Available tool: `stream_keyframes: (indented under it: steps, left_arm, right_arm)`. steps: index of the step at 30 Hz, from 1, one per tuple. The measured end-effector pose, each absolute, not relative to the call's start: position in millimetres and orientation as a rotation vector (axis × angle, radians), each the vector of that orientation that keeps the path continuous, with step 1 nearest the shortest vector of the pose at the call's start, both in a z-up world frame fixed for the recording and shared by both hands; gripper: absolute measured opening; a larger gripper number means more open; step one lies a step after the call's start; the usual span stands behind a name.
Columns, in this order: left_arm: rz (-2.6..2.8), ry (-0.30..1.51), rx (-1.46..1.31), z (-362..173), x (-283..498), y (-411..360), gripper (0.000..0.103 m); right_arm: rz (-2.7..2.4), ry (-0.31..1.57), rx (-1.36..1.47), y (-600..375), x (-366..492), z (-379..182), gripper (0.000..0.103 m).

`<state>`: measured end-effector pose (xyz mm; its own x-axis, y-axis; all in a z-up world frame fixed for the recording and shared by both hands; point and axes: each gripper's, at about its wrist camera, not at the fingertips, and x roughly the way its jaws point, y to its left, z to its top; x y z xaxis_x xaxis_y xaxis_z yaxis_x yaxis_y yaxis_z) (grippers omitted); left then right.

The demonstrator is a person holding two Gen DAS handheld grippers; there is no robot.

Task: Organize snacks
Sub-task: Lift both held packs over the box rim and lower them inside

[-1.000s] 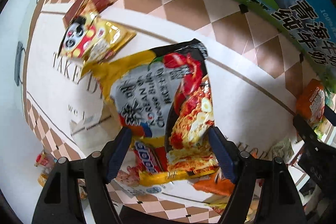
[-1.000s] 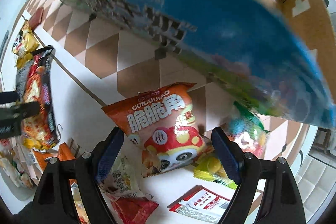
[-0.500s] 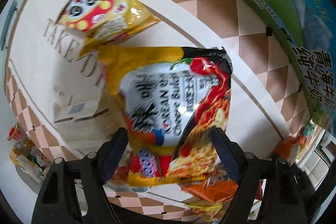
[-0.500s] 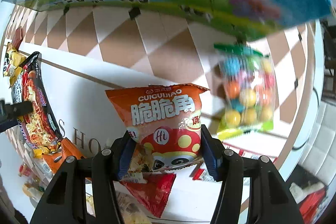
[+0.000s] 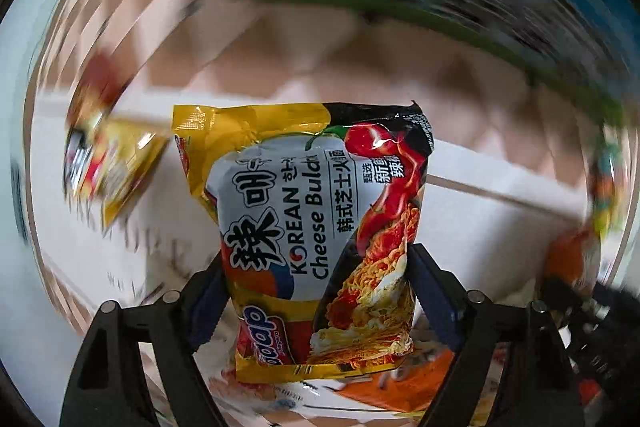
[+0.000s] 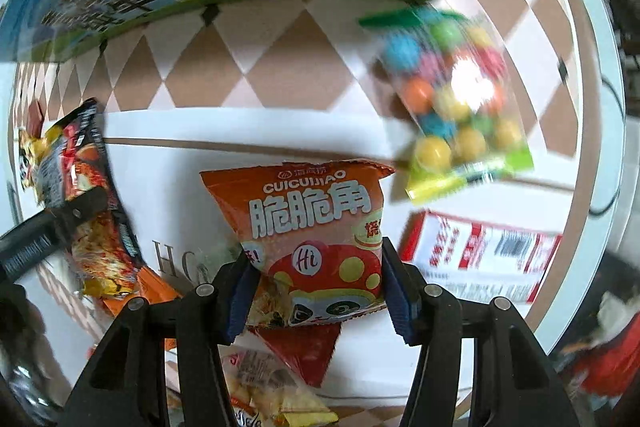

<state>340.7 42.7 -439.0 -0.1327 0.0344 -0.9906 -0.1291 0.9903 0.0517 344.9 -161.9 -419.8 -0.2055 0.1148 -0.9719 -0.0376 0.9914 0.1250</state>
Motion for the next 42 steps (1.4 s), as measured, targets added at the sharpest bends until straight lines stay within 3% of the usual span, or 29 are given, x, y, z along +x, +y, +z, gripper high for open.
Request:
stream_keyframes:
  steps: [7, 12, 18, 27, 32, 37, 42]
  left_arm:
    - [0.128, 1.703, 0.008, -463.7, 342.6, 25.8, 0.091]
    - [0.141, 1.682, 0.033, -508.1, 329.6, 12.6, 0.09]
    - [0.154, 1.642, 0.006, -513.2, 320.6, 11.1, 0.084]
    - [0.068, 1.468, 0.022, -423.4, 294.6, 8.5, 0.084]
    - [-0.001, 1.369, 0.005, -360.6, 289.0, 14.4, 0.084]
    - [-0.069, 1.307, -0.025, -281.0, 320.4, 17.9, 0.084]
    - [-0.105, 1.29, -0.025, -259.1, 374.9, 19.8, 0.084]
  right_arm:
    - [0.152, 1.821, 0.188, -195.4, 354.3, -430.1, 0.062]
    - [0.156, 1.813, 0.17, -205.7, 356.3, -433.6, 0.062]
    - [0.119, 1.766, 0.133, -214.5, 348.5, -428.5, 0.058]
    - [0.057, 1.637, 0.166, -231.7, 333.2, -383.0, 0.054]
    - [0.083, 1.556, 0.234, -239.3, 329.0, -328.7, 0.054]
    - [0.136, 1.438, 0.318, -230.8, 329.8, -264.0, 0.054]
    - [0.183, 1.347, 0.375, -185.4, 339.1, -216.8, 0.054]
